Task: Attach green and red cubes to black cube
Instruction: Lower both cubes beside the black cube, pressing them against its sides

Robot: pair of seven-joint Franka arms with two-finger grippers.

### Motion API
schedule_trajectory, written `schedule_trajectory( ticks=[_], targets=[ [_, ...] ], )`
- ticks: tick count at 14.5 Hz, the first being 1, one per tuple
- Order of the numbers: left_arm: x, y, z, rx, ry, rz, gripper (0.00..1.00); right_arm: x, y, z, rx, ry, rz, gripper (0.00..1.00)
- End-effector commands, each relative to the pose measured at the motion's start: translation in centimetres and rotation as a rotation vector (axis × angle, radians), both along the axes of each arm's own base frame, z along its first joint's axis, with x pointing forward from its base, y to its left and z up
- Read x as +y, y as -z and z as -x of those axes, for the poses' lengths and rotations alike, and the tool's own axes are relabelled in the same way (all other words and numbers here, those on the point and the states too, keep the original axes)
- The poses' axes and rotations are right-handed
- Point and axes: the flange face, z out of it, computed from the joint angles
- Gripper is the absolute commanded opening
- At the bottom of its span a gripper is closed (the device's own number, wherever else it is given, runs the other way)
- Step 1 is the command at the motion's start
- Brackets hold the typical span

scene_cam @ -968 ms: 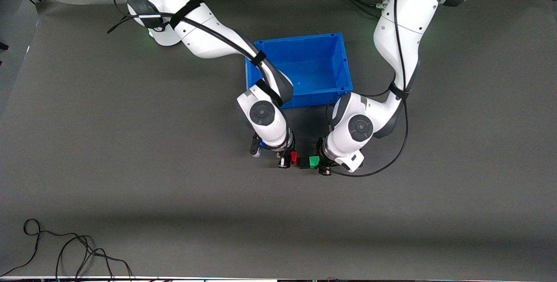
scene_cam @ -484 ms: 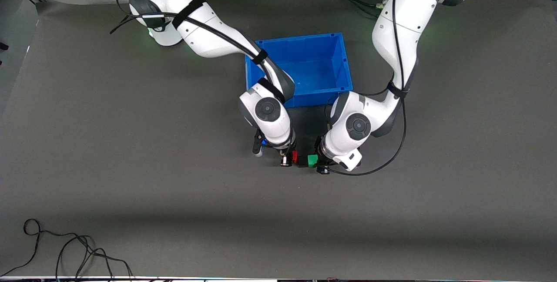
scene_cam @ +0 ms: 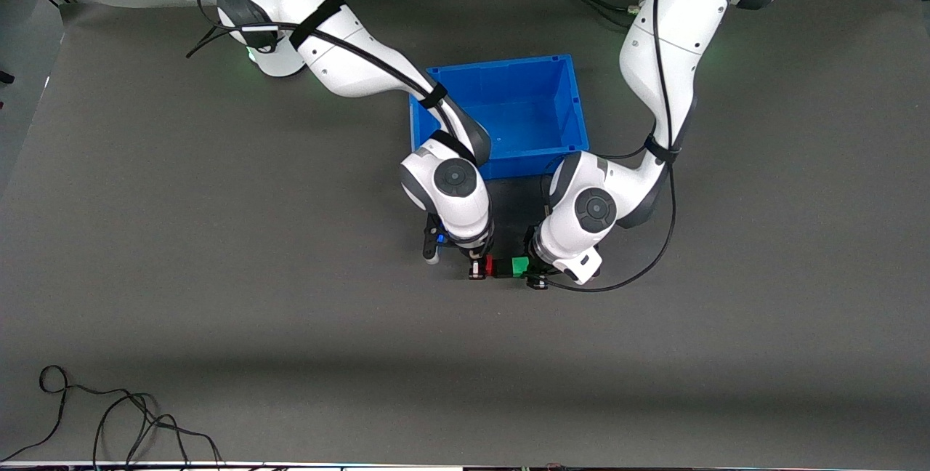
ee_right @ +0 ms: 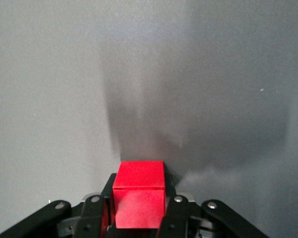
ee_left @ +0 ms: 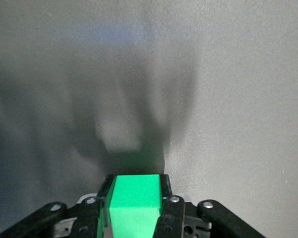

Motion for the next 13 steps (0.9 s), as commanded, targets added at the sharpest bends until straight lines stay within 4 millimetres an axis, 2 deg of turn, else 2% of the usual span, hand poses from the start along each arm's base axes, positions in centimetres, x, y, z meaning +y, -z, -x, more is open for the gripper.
schedule_trajectory(
  ticks=[1, 3, 4, 5, 6, 7, 8, 9, 10, 12, 13],
  targets=[
    [0.0, -1.0, 0.7, -0.005, 0.0, 0.001, 0.02, 1.1, -0.5, -0.1, -0.036, 0.002, -0.005, 0.32],
    [0.0, -1.0, 0.7, -0.005, 0.001, 0.0, 0.02, 1.2, -0.8, -0.2, -0.04, 0.003, -0.01, 0.33],
    [0.1, -0.9, 0.7, -0.004, 0.001, -0.001, 0.02, 1.2, -0.8, -0.2, -0.04, 0.003, -0.01, 0.4],
    [0.1, -0.9, 0.7, -0.003, 0.001, -0.001, 0.02, 1.1, -0.8, -0.3, -0.039, 0.007, -0.011, 0.68],
    [0.1, -0.9, 0.8, -0.001, 0.002, -0.002, 0.02, 1.1, -0.9, -0.4, -0.041, 0.004, -0.011, 1.0],
    [0.0, -0.9, 0.7, -0.003, 0.002, -0.001, 0.06, 1.0, -0.9, -0.4, -0.042, 0.002, -0.01, 1.0],
    [0.0, -1.0, 0.7, -0.006, 0.002, -0.001, 0.2, 0.9, -1.2, -0.6, -0.043, 0.006, -0.013, 1.0],
    [0.0, -0.9, 0.6, -0.011, 0.002, -0.001, 0.47, 0.6, -1.3, -0.8, -0.044, 0.011, -0.014, 1.0],
    [-0.2, -1.1, 0.7, -0.014, 0.004, 0.0, 0.99, 0.6, -1.6, -0.9, -0.047, 0.009, -0.015, 1.0],
    [-0.2, -2.4, 0.5, -0.023, 0.012, 0.001, 1.0, 0.1, -2.5, -1.4, -0.053, -0.036, -0.009, 1.0],
    [0.1, -3.6, 0.1, -0.035, 0.013, 0.008, 1.0, -0.9, -3.2, -2.3, -0.06, -0.066, -0.004, 1.0]
  ],
)
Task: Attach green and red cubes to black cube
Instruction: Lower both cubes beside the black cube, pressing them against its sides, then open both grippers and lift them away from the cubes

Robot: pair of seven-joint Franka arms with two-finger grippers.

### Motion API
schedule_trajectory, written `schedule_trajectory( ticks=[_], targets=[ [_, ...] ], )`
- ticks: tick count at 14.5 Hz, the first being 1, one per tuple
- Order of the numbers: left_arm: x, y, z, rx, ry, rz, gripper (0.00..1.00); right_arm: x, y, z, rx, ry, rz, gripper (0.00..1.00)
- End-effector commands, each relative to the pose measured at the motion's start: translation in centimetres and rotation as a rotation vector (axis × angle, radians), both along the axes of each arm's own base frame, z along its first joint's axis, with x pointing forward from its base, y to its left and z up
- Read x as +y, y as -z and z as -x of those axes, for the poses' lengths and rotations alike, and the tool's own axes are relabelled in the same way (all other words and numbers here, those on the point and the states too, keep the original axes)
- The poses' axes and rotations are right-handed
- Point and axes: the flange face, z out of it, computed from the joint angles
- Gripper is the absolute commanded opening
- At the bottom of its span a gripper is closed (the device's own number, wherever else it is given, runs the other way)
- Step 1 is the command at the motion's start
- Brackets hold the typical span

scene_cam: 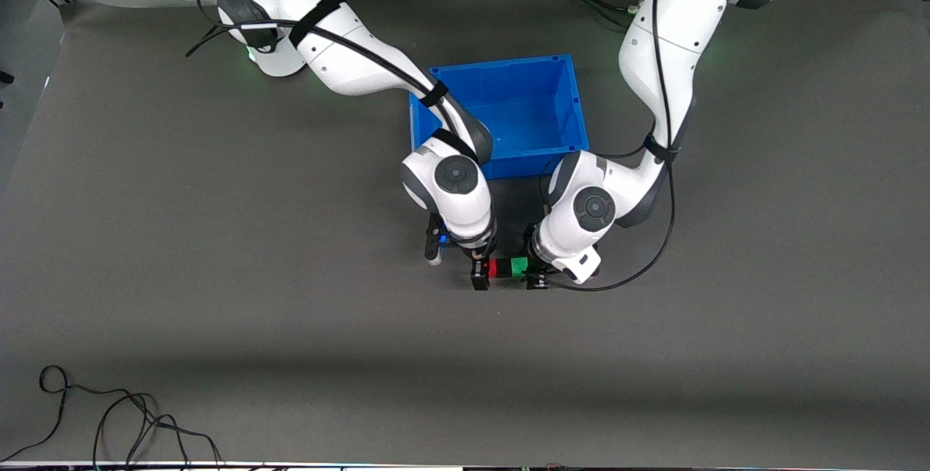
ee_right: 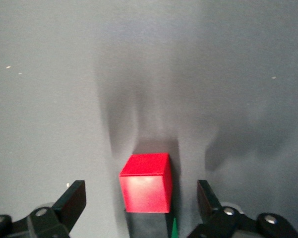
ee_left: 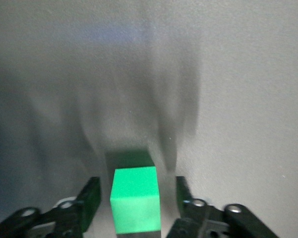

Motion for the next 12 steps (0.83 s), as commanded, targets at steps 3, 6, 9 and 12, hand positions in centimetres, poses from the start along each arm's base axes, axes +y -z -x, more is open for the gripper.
schedule_trajectory(
  ticks=[3, 6, 9, 12],
  targets=[
    [1.8, -6.8, -0.6, -0.012, 0.04, 0.001, 1.0, -3.1, -2.9, -2.3, 0.011, -0.156, 0.07, 1.0],
    [5.5, -12.3, -1.9, 0.011, 0.015, -0.008, 1.0, -6.3, -5.6, -3.3, 0.101, -0.324, 0.149, 1.0],
    [10.2, -16.4, -3.2, -0.001, 0.043, -0.119, 1.0, -9.7, -8.4, -3.4, 0.169, -0.489, 0.209, 1.0],
    [17.5, -20.0, -4.4, -0.033, 0.216, -0.177, 1.0, -15.5, -12.6, -4.2, 0.165, -0.613, 0.229, 1.0]
  ],
)
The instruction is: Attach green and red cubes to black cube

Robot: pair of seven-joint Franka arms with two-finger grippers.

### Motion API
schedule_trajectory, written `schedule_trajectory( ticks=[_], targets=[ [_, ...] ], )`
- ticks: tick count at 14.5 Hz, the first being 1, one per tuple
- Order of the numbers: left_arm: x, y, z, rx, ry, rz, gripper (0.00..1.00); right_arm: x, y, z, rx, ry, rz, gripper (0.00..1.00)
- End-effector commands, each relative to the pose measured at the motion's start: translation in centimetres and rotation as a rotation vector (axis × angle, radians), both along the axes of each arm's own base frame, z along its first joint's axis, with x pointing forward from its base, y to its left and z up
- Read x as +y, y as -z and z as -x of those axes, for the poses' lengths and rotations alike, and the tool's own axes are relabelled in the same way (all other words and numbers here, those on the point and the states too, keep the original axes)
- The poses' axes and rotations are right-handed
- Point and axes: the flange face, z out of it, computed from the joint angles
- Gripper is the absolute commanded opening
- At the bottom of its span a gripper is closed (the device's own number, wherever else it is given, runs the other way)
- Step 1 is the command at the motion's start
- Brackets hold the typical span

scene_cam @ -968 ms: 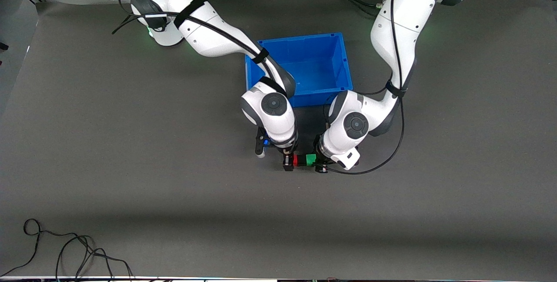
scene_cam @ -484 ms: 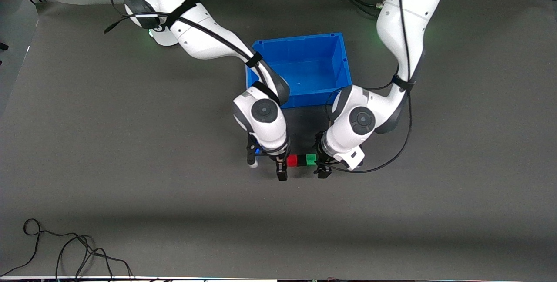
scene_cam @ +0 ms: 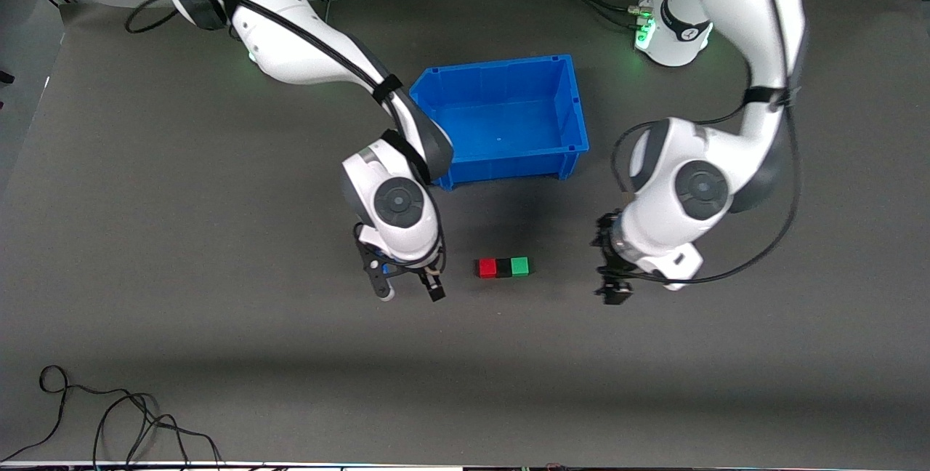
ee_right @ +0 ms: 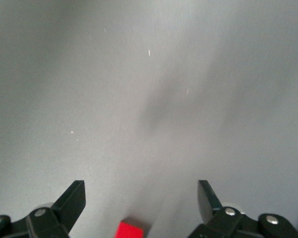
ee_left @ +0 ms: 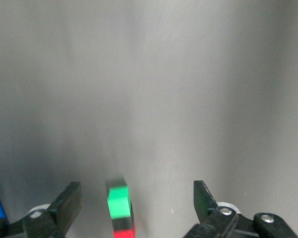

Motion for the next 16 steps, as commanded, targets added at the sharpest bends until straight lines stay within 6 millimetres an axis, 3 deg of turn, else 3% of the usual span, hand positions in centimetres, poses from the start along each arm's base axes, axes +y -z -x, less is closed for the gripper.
schedule_trajectory(
  ticks=[1, 4, 8, 13, 14, 16],
  targets=[
    [6.8, -3.4, -0.2, 0.001, 0.165, -0.027, 1.0, -5.6, -4.9, 0.6, 0.023, -0.11, 0.005, 1.0],
    [11.5, -5.3, 0.6, 0.061, 0.397, -0.085, 1.0, -10.6, -9.8, 0.6, 0.07, -0.199, 0.015, 1.0],
    [14.8, -7.0, 1.2, 0.095, 0.61, -0.163, 1.0, -16.5, -16.6, 1.9, 0.121, -0.311, 0.02, 1.0],
    [24.3, -9.6, 2.2, 0.116, 0.853, -0.121, 1.0, -22.8, -21.9, 4.5, 0.092, -0.503, 0.008, 1.0],
    [25.6, -9.6, 2.5, 0.129, 0.902, -0.1, 1.0, -24.1, -22.9, 4.9, 0.084, -0.565, 0.006, 1.0],
    [26.4, -10.9, 3.4, 0.139, 0.957, -0.076, 1.0, -29.2, -24.6, 5.3, 0.068, -0.638, -0.003, 1.0]
  ],
)
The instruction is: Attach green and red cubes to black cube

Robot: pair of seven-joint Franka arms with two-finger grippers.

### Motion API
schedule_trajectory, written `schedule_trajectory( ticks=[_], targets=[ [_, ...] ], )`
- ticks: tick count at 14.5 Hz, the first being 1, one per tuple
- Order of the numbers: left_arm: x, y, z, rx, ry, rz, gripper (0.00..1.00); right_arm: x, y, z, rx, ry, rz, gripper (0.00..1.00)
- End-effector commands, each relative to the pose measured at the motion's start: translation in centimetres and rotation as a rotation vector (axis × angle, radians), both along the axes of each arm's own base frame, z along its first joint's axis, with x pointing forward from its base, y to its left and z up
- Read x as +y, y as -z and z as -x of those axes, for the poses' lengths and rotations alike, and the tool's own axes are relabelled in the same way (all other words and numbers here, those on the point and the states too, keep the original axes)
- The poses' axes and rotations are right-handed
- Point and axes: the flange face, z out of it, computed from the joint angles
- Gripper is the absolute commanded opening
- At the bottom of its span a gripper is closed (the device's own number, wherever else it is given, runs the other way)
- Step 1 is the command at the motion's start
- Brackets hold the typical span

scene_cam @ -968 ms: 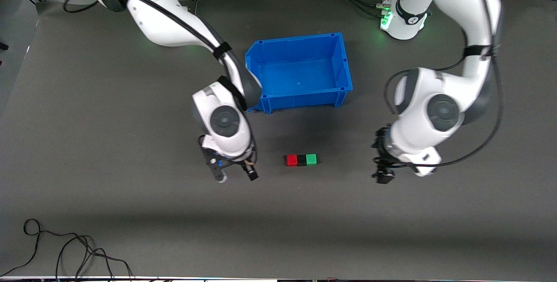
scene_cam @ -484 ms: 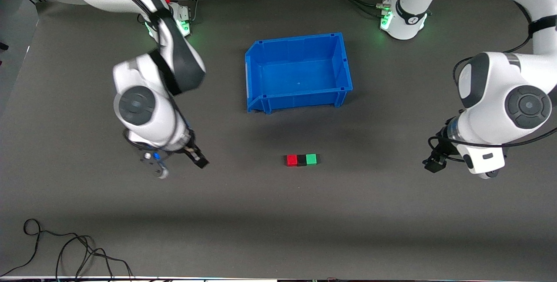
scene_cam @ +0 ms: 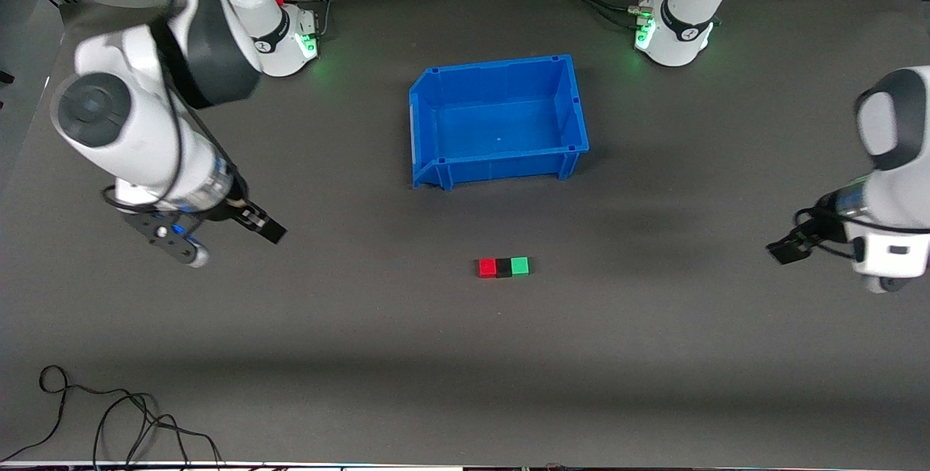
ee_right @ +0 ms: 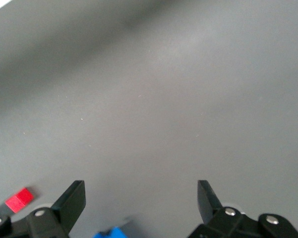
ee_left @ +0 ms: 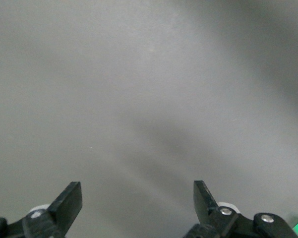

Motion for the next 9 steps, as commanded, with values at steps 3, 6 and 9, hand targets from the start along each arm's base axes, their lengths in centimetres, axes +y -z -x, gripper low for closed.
schedule_trajectory(
  ticks=[3, 6, 9],
  targets=[
    [-0.1, -3.7, 1.7, -0.04, 0.049, 0.075, 1.0, -10.4, -3.6, 2.3, 0.012, -0.247, -0.026, 1.0],
    [0.0, -6.0, 1.9, -0.153, 0.028, 0.105, 1.0, -14.3, -5.5, 2.8, -0.011, -0.355, -0.032, 1.0],
    [-0.5, -8.4, 2.3, -0.226, 0.194, 0.102, 1.0, -15.9, -7.9, 3.2, -0.025, -0.423, -0.028, 1.0]
  ],
)
